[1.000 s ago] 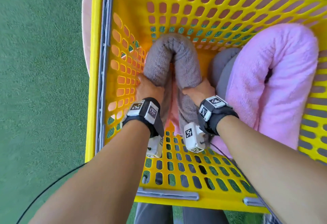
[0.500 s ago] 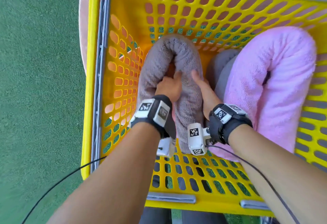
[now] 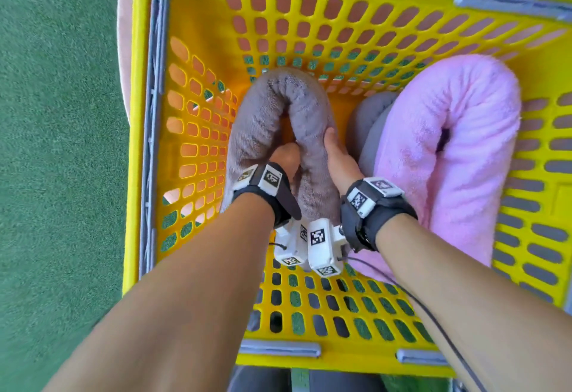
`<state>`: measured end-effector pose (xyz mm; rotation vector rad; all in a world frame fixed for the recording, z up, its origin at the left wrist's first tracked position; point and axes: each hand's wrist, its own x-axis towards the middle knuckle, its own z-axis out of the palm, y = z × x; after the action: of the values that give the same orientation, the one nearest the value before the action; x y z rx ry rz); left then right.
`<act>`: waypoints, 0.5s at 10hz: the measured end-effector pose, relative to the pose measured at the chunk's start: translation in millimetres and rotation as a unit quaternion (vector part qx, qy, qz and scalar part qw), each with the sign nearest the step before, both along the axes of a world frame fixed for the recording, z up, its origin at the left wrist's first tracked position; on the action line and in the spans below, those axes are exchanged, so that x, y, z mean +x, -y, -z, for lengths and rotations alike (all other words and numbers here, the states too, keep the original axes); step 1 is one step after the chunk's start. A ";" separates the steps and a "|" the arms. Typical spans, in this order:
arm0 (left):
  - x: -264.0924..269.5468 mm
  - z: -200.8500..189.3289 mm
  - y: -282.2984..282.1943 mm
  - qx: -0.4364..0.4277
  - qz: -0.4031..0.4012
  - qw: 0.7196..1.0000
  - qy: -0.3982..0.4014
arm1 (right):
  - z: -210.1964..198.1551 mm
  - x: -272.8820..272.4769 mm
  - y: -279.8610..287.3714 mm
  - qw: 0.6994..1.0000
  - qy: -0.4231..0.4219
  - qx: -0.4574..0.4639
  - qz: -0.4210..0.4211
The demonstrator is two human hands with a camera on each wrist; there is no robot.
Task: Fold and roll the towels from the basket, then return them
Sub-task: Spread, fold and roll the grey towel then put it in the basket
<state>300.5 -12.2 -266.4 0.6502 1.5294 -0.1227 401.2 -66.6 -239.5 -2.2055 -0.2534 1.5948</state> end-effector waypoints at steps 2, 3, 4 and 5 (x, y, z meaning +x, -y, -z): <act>5.5 -89.0 -7.7 0.162 0.112 0.975 -0.102 | -94.7 31.2 21.0 0.993 0.046 0.054 -0.090; 26.9 -136.2 8.7 0.190 0.159 0.969 -0.009 | -140.5 69.9 49.0 0.934 0.316 0.087 -0.145; 57.1 -147.7 35.1 0.137 0.286 0.946 0.067 | -149.9 98.0 71.1 0.879 0.440 0.027 -0.183; 85.3 -137.7 55.7 0.108 0.329 0.938 0.031 | -136.8 103.6 75.0 0.905 0.389 -0.025 -0.167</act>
<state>385.8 -67.9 -128.7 1.3170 1.2207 -0.4404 504.8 -141.6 -102.7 -2.8550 -0.8592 0.7566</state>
